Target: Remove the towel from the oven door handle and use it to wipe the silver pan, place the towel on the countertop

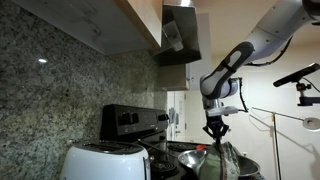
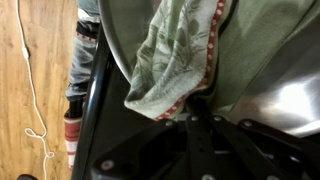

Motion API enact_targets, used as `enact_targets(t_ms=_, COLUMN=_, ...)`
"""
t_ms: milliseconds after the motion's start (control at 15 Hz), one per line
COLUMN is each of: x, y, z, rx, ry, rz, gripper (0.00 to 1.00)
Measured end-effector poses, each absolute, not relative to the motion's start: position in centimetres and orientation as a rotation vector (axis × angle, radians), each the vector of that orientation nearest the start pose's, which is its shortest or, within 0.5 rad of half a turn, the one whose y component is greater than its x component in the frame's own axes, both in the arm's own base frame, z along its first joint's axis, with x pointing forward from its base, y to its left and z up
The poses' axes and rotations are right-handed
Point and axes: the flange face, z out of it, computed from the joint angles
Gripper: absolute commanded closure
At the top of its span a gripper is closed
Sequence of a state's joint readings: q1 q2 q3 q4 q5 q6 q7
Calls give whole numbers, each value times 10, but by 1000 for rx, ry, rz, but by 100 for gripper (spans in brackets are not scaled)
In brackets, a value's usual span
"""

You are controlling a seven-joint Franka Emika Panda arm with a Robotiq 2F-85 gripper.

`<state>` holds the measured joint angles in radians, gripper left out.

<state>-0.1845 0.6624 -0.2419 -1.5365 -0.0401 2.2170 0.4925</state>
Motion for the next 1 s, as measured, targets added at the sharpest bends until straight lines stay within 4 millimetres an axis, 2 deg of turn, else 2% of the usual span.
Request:
enact_targets(t_ms=867, x=646, y=-289, z=275, rx=-3271, ry=686, rz=39, gripper=99)
enact_targets(t_ms=1000, x=646, y=-290, z=276, rx=-3311, ry=599, rz=53, gripper=96)
